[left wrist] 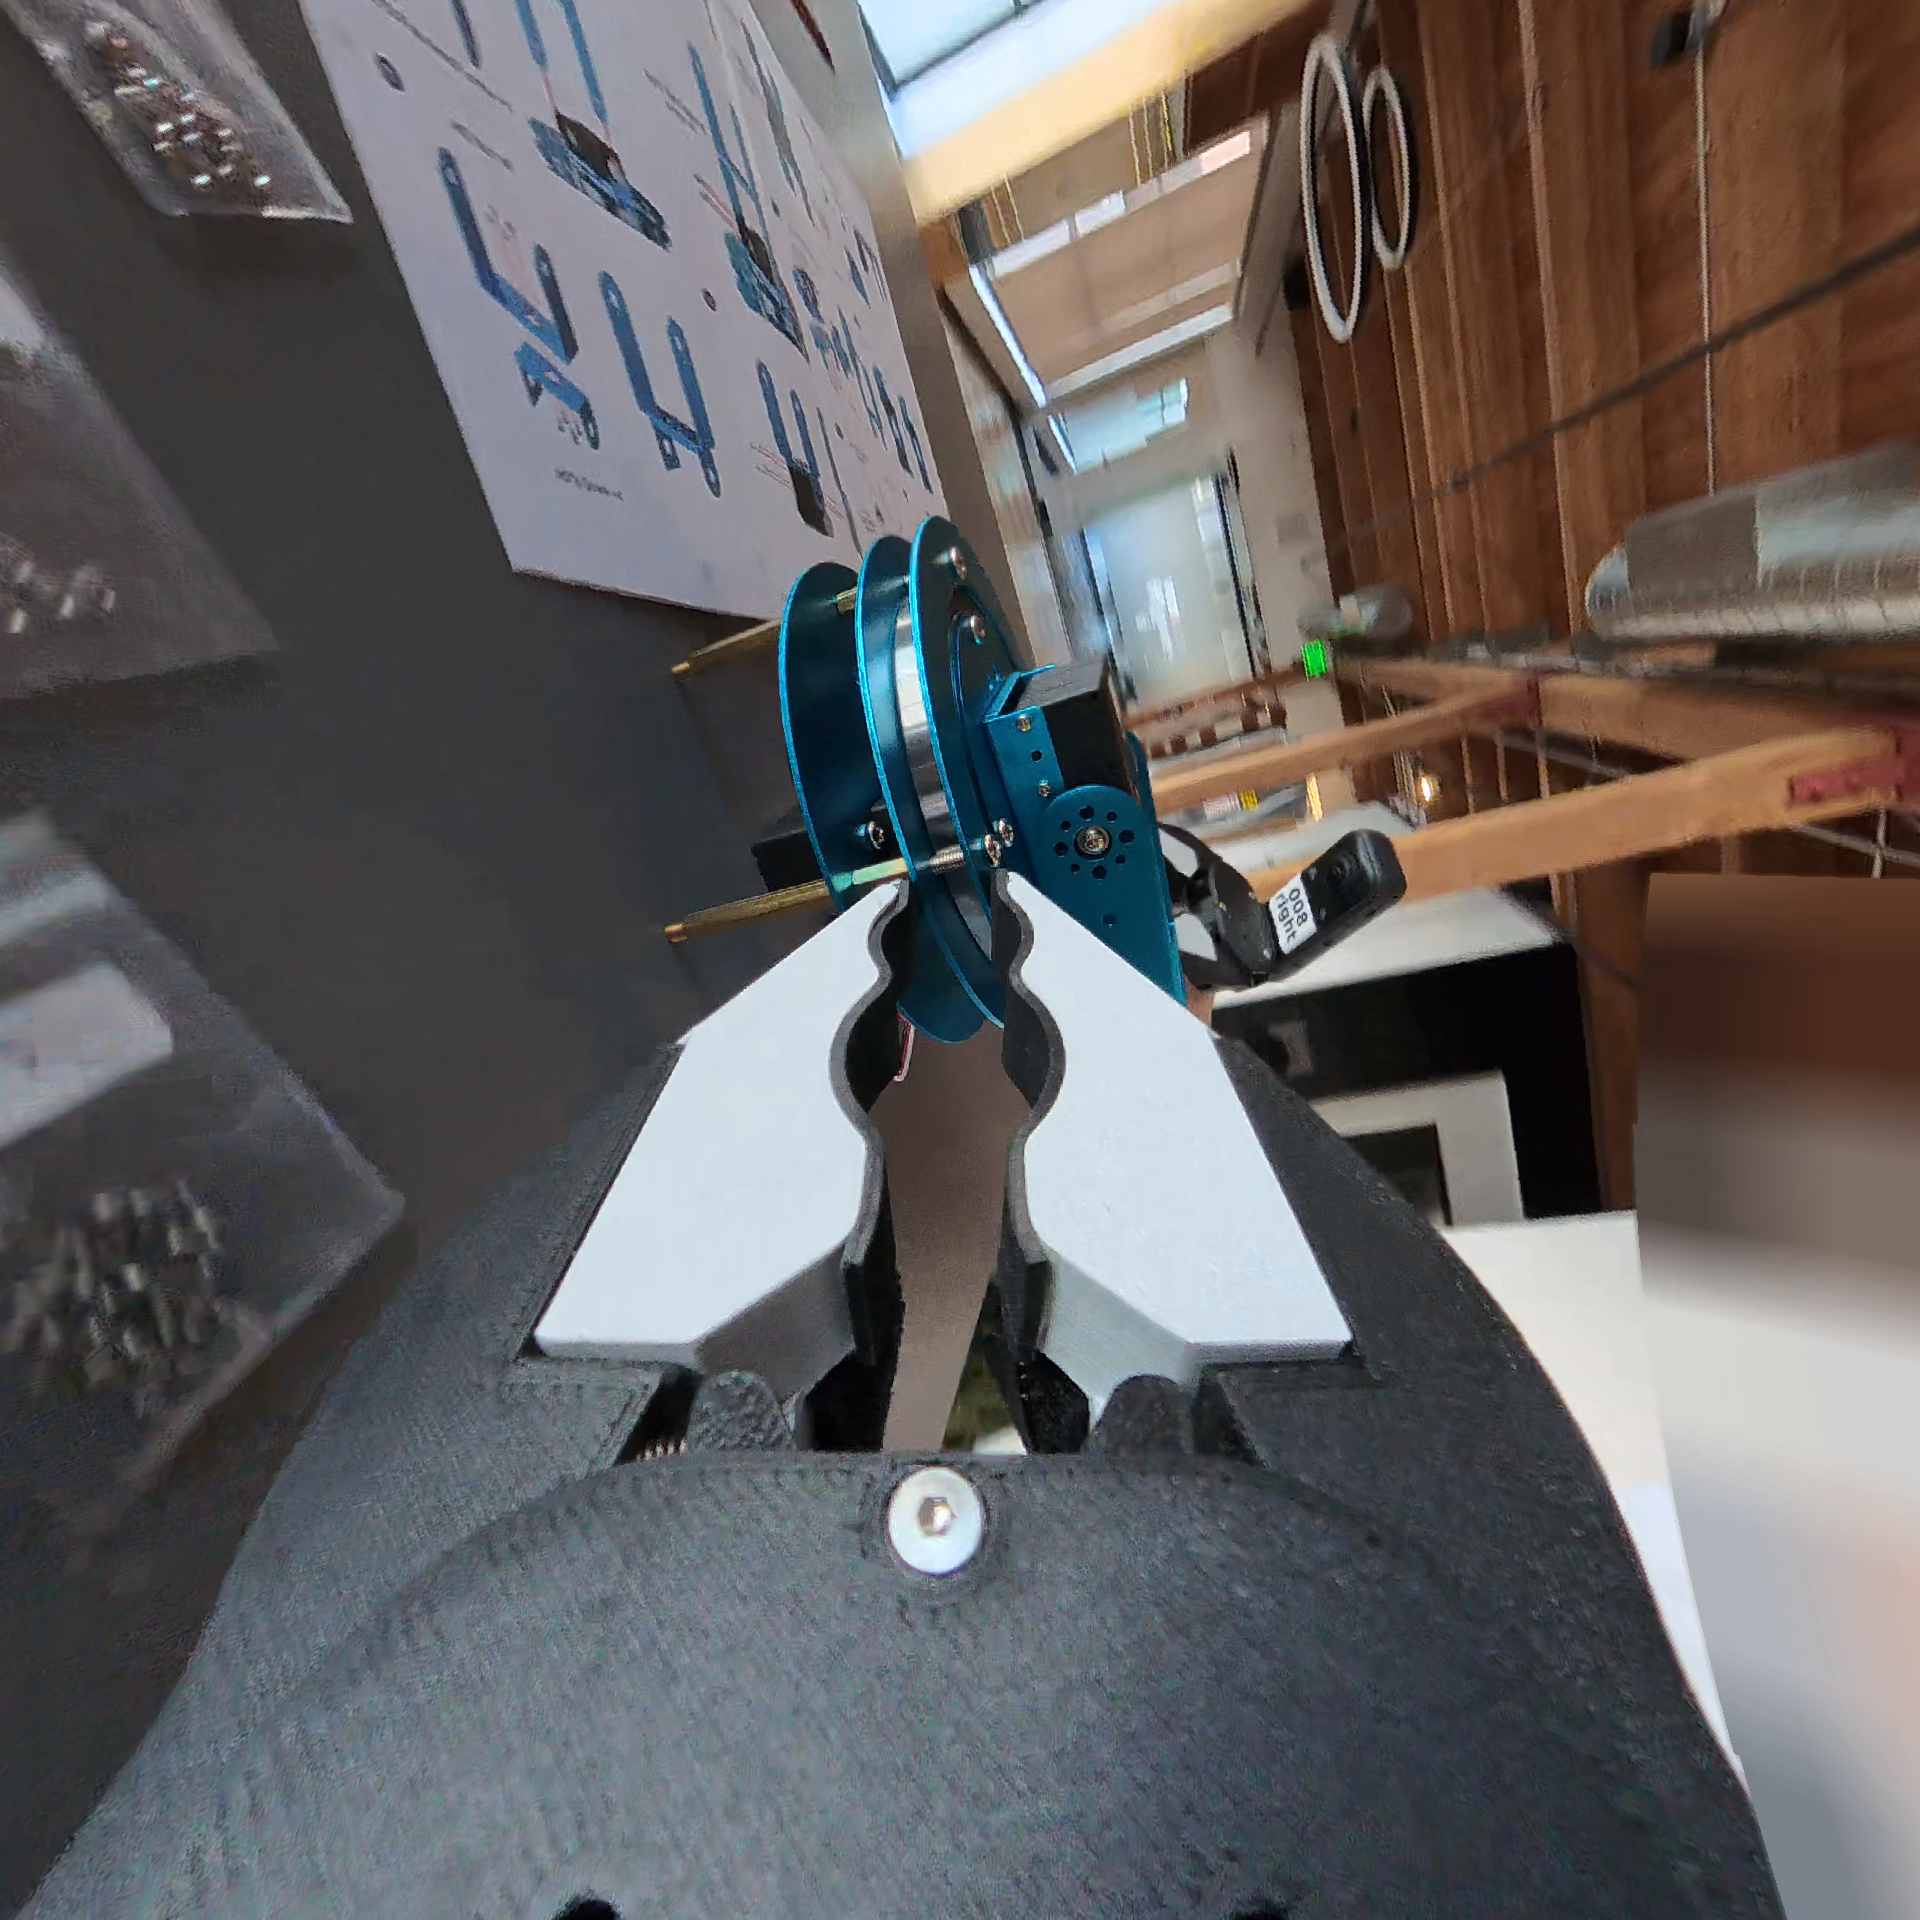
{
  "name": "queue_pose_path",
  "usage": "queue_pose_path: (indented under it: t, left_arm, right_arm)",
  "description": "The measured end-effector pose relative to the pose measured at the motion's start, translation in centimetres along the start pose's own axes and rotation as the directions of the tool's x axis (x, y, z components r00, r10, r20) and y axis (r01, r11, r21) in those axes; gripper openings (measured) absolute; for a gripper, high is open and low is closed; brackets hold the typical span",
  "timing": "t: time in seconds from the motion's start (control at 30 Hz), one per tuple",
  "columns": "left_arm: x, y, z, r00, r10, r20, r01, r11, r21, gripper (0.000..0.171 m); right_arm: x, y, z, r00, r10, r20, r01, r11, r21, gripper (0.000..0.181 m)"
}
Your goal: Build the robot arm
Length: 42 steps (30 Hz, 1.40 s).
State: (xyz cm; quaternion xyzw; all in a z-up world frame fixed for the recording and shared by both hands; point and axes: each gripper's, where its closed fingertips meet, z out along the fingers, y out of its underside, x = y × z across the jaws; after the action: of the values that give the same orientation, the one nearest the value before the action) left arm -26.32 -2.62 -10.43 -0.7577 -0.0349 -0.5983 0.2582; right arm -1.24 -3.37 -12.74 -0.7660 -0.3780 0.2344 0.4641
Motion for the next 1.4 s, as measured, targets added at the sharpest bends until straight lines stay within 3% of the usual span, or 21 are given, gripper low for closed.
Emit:
queue_pose_path:
  t: [0.27,0.47,0.6,0.73,0.8,0.93,1.07,1.3,1.4]
  left_arm:
    - [1.0,3.6,-2.7,0.994,-0.094,0.047,0.071,0.931,0.358,0.012]
    - [2.1,6.5,-2.6,0.993,-0.087,0.078,0.036,0.865,0.5,0.012]
    - [3.0,7.7,-2.2,0.992,0.036,0.123,-0.088,0.89,0.447,0.014]
    - [3.4,8.6,-4.2,0.952,0.189,0.239,-0.27,0.888,0.373,0.014]
    - [3.2,8.7,-5.4,0.926,0.263,0.272,-0.347,0.877,0.332,0.016]
    - [1.9,7.5,-7.6,0.843,0.423,0.334,-0.511,0.823,0.249,0.022]
    - [1.3,7.0,-8.6,0.807,0.527,0.266,-0.582,0.786,0.208,0.027]
    - [2.0,6.7,-10.3,0.8,0.594,0.084,-0.598,0.781,0.18,0.027]
    - [2.7,6.1,-10.8,0.78,0.626,0.015,-0.622,0.772,0.132,0.028]
  right_arm:
    - [1.5,2.0,3.8,0.971,-0.137,0.194,0.178,0.962,-0.209,0.038]
    - [1.4,1.1,4.1,0.972,-0.131,0.193,0.165,0.971,-0.172,0.037]
    - [-0.6,-3.3,2.8,0.983,-0.089,0.162,0.092,0.996,-0.012,0.049]
    - [-6.4,-9.2,1.9,0.97,-0.065,0.232,0.028,0.987,0.159,0.061]
    - [-9.9,-10.7,2.7,0.955,-0.088,0.282,0.043,0.986,0.162,0.067]
    - [-14.1,-11.8,6.1,0.944,-0.205,0.258,0.185,0.978,0.1,0.071]
    - [-15.4,-12.0,8.3,0.948,-0.252,0.196,0.248,0.968,0.048,0.072]
    - [-13.8,-11.1,9.9,0.926,-0.376,0.03,0.377,0.925,-0.047,0.072]
    - [-14.0,-10.3,10.2,0.938,-0.339,0.077,0.343,0.938,-0.051,0.073]
